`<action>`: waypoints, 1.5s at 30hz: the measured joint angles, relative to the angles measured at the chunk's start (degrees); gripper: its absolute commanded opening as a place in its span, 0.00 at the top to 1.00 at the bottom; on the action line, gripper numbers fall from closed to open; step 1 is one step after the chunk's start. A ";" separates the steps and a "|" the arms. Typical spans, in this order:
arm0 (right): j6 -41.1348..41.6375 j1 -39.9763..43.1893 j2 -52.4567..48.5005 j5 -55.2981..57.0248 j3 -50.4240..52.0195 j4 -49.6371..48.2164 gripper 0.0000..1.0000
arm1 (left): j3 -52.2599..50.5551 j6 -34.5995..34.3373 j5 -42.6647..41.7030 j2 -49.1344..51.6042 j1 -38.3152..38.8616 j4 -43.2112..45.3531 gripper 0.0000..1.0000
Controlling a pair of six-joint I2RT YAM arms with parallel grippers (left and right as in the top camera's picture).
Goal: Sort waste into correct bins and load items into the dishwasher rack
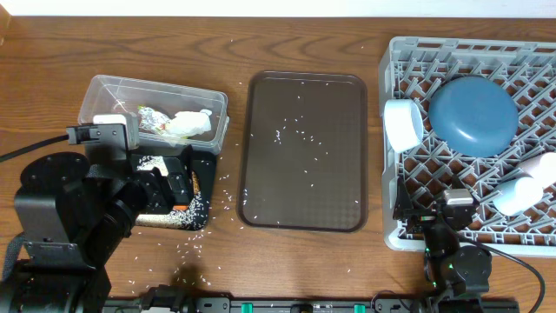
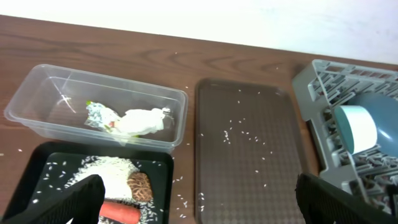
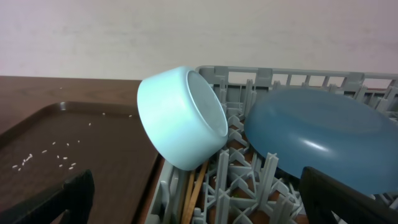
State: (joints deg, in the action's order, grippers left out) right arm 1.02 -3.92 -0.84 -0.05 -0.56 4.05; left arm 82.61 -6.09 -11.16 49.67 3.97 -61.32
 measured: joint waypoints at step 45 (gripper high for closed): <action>0.02 0.00 0.17 -0.02 0.09 -0.11 0.01 | -79.47 16.63 1.01 -48.94 0.00 56.08 0.02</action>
State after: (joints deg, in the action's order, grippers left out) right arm 1.04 -3.92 -0.67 -0.08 -0.47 3.95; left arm 3.14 10.55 -10.15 0.73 3.97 -5.23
